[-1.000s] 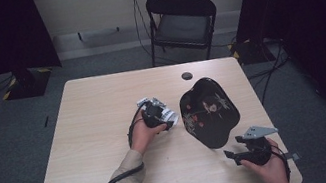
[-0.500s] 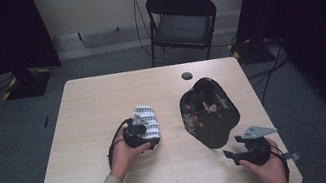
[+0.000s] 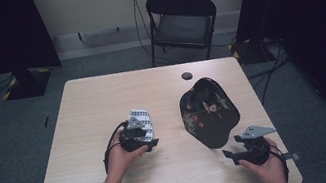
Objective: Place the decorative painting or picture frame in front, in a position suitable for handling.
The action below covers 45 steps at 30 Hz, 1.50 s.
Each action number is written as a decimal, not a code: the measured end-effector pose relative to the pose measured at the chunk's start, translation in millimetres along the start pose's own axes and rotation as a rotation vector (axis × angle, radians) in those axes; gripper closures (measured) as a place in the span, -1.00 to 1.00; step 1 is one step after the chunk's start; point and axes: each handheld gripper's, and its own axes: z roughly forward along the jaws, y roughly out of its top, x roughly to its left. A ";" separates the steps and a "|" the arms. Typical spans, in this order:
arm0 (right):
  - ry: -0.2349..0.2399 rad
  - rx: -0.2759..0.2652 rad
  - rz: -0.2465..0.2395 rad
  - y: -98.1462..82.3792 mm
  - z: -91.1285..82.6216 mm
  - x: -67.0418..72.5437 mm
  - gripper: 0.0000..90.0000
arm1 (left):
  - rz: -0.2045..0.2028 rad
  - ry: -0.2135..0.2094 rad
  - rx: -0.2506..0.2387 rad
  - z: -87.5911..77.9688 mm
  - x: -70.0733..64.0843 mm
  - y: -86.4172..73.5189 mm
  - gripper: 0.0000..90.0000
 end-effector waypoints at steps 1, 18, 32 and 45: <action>0.001 0.001 0.000 -0.1 0.3 -0.1 -0.43 | 0.005 0.004 0.006 3.6 -2.5 -0.5 -0.14; 0.003 0.003 0.007 -2.5 -1.8 -0.8 -0.43 | 0.038 0.089 0.070 -33.9 -1.3 -37.3 -0.22; 0.008 0.009 0.003 -2.9 0.8 -0.2 -0.43 | -0.007 0.103 0.027 -63.3 18.0 -49.7 -0.29; 0.014 0.004 0.008 -3.4 1.4 -1.8 -0.43 | 0.022 0.160 0.015 -37.9 48.3 -20.6 -0.25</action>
